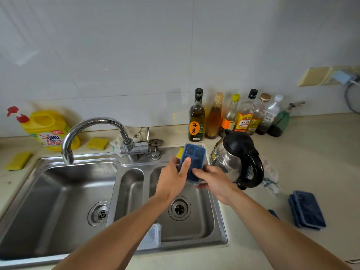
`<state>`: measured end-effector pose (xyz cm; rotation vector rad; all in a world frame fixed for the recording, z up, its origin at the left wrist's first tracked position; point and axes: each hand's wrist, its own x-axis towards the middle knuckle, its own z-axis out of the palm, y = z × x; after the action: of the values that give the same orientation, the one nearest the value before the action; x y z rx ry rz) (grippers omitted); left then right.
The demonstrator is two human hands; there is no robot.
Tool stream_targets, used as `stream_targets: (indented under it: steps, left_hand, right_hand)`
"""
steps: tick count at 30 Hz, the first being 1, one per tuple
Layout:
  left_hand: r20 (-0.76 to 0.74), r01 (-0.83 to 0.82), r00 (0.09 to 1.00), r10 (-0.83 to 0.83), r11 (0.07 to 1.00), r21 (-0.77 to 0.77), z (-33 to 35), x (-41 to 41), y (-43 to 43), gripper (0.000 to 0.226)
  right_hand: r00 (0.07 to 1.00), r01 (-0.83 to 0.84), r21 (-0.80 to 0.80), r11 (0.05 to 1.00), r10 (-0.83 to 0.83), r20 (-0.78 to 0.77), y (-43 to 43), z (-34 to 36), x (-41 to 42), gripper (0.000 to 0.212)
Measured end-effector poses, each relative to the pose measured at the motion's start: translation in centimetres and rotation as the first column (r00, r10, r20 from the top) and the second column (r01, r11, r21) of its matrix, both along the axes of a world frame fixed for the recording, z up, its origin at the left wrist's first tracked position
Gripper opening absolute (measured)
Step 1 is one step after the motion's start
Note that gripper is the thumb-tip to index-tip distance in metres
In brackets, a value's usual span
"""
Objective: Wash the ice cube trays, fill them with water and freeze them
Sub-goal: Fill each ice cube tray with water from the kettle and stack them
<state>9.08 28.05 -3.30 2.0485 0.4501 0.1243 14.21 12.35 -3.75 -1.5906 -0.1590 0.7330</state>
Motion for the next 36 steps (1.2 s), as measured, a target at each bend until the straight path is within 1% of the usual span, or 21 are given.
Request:
stream_targets:
  steps: [2,4,5,7,9,10,12,13,15,17,19,22,24,27,31,34,36]
  left_hand:
    - [-0.027,-0.023,0.999,0.023,1.000,0.005,-0.2,-0.1,-0.1,0.043]
    - [-0.059,-0.043,0.997,0.042,0.999,-0.014,-0.3,0.2,0.1,0.041]
    - [-0.082,-0.036,0.996,0.034,0.999,-0.031,-0.3,0.2,0.4,0.041]
    - [-0.133,0.019,0.991,-0.025,0.999,-0.043,-0.3,0.2,0.8,0.038]
    - [-0.159,0.121,0.980,-0.122,0.993,-0.012,-0.3,-0.1,0.9,0.037]
    - [-0.169,0.182,0.970,-0.176,0.983,0.022,-0.2,-0.2,0.9,0.038]
    - [-0.201,0.306,0.937,-0.285,0.949,0.081,0.0,-0.4,0.8,0.042]
    - [-0.216,0.357,0.918,-0.334,0.930,0.082,0.1,-0.6,0.6,0.043]
    - [-0.240,0.421,0.884,-0.401,0.906,0.040,0.3,-0.8,0.2,0.044]
    - [-0.266,0.449,0.862,-0.431,0.893,0.009,0.4,-1.0,0.1,0.045]
    - [-0.293,0.455,0.849,-0.440,0.890,-0.022,0.3,-1.1,0.1,0.045]
    - [-0.327,0.473,0.830,-0.451,0.881,-0.014,0.3,-1.1,0.6,0.046]
    - [-0.333,0.482,0.823,-0.460,0.876,-0.019,0.3,-1.0,1.0,0.042]
    - [-0.351,0.459,0.829,-0.435,0.888,-0.017,0.0,-0.4,1.5,0.041]
    - [-0.386,0.421,0.843,-0.375,0.906,0.038,-0.9,0.5,1.8,0.039]
    - [-0.373,0.385,0.858,-0.353,0.923,0.012,-2.0,0.8,1.8,0.037]
    - [-0.354,0.351,0.876,-0.329,0.936,-0.002,-2.6,0.9,1.7,0.036]
  right_hand:
    - [0.999,-0.032,-0.006,0.999,0.032,-0.018,-0.1,0.0,0.0,0.022]
    - [0.998,-0.043,-0.050,0.998,0.041,-0.045,0.0,-0.1,-0.1,0.032]
    - [0.998,-0.012,-0.082,0.997,0.007,-0.059,0.1,0.0,0.0,0.037]
    - [0.987,0.132,-0.159,0.978,-0.145,-0.074,0.3,0.1,0.4,0.046]
    - [0.960,0.265,-0.245,0.933,-0.279,-0.024,0.4,0.5,1.4,0.050]
    - [0.956,0.284,-0.290,0.914,-0.292,0.017,0.4,0.6,1.9,0.052]
    - [0.964,0.265,-0.391,0.882,-0.251,0.088,0.4,1.0,2.7,0.057]
    - [0.971,0.241,-0.443,0.864,-0.212,0.115,0.5,1.1,2.9,0.062]
    - [0.981,0.175,-0.542,0.822,-0.096,0.170,0.6,1.1,2.9,0.067]
    - [0.976,0.117,-0.612,0.782,0.022,0.215,0.7,0.6,2.6,0.064]
    - [0.976,0.089,-0.628,0.773,0.057,0.209,0.9,0.0,2.3,0.062]
    - [0.986,0.064,-0.619,0.783,0.048,0.162,1.3,-0.7,1.9,0.057]
    - [0.991,0.052,-0.602,0.797,0.034,0.130,1.6,-1.0,1.7,0.055]
    - [0.991,0.068,-0.579,0.813,0.015,0.137,2.1,-1.4,1.6,0.056]
    - [0.991,0.131,-0.548,0.826,-0.087,0.105,2.2,-1.4,1.6,0.060]
    - [0.995,0.084,-0.513,0.854,-0.102,-0.006,1.0,-1.7,0.8,0.056]
    - [0.997,0.062,-0.512,0.857,-0.075,-0.005,-0.2,-1.9,0.2,0.052]
